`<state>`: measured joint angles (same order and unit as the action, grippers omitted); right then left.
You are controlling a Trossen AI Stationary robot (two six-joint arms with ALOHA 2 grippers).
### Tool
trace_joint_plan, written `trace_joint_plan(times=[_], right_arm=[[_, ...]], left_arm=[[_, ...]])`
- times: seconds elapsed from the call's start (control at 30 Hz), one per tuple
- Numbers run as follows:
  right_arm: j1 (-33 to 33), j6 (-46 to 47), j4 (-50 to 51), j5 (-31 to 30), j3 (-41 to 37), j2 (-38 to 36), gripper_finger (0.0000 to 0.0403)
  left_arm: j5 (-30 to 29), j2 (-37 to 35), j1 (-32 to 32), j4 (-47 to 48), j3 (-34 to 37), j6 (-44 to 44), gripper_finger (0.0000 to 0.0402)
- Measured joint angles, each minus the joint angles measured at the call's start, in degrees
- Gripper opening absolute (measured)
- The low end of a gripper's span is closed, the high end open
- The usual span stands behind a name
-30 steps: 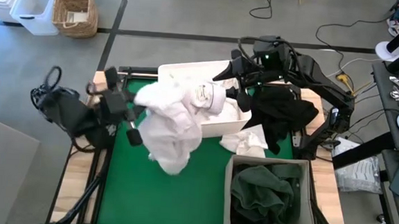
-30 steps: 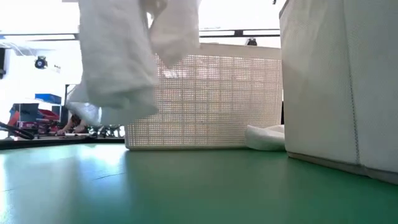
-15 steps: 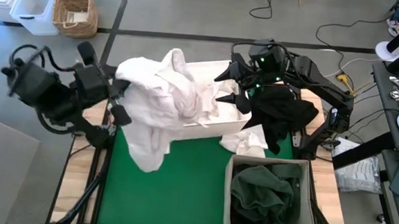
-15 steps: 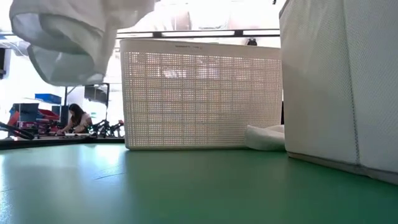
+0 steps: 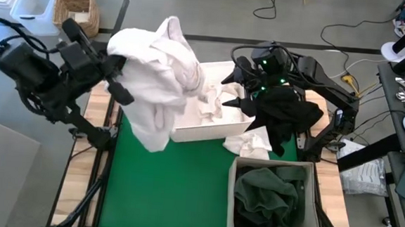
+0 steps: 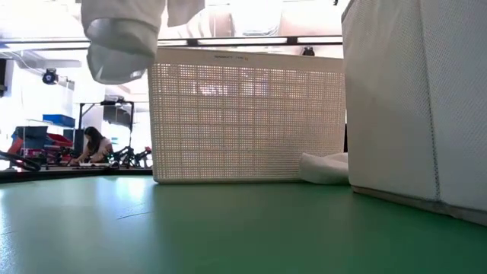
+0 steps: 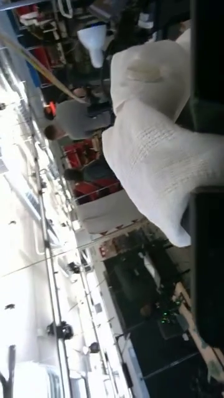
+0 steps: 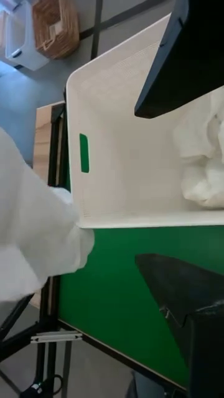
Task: Pick and place trash into bin
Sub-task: Put the left white cloth into the white plastic storage bin
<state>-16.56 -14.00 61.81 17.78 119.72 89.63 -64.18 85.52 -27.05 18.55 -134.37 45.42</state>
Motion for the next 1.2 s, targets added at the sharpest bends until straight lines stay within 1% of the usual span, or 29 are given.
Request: trace_joint_plan(times=[0.13,0.43,0.63,0.7,0.87,1.0,1.2], right_arm=[[-0.01,-0.11,1.14,0.02,-0.02,-0.36,0.0367],[-0.75,0.0,5.68,0.08,-0.04,-1.79,0.0367],[-1.33,-0.07,8.84,0.16,-0.07,-4.93,0.0367],[-1.72,-0.11,8.8,0.15,-0.26,-6.38,0.0367],[-2.98,-0.45,8.71,0.15,-1.32,-9.36,0.0367],[-3.73,-0.54,8.67,0.11,-2.63,-11.2,0.0367],[-3.76,-0.69,7.69,0.13,-4.76,-12.4,0.0368]], left_arm=[[4.86,0.11,3.15,-1.39,0.0,-0.11,0.0],[18.09,2.46,14.52,-10.48,0.0,1.08,0.0],[22.59,3.88,23.09,-13.9,0.02,0.91,0.0],[25.12,4.2,25.9,-14.95,0.02,-1.36,0.0],[33.75,6.37,32.6,-17.81,0.0,-9.81,0.0],[34.55,9.62,37.12,-19.04,0.02,-11.2,0.0],[38.48,14.53,42.42,-21.56,0.02,-20.22,0.0]])
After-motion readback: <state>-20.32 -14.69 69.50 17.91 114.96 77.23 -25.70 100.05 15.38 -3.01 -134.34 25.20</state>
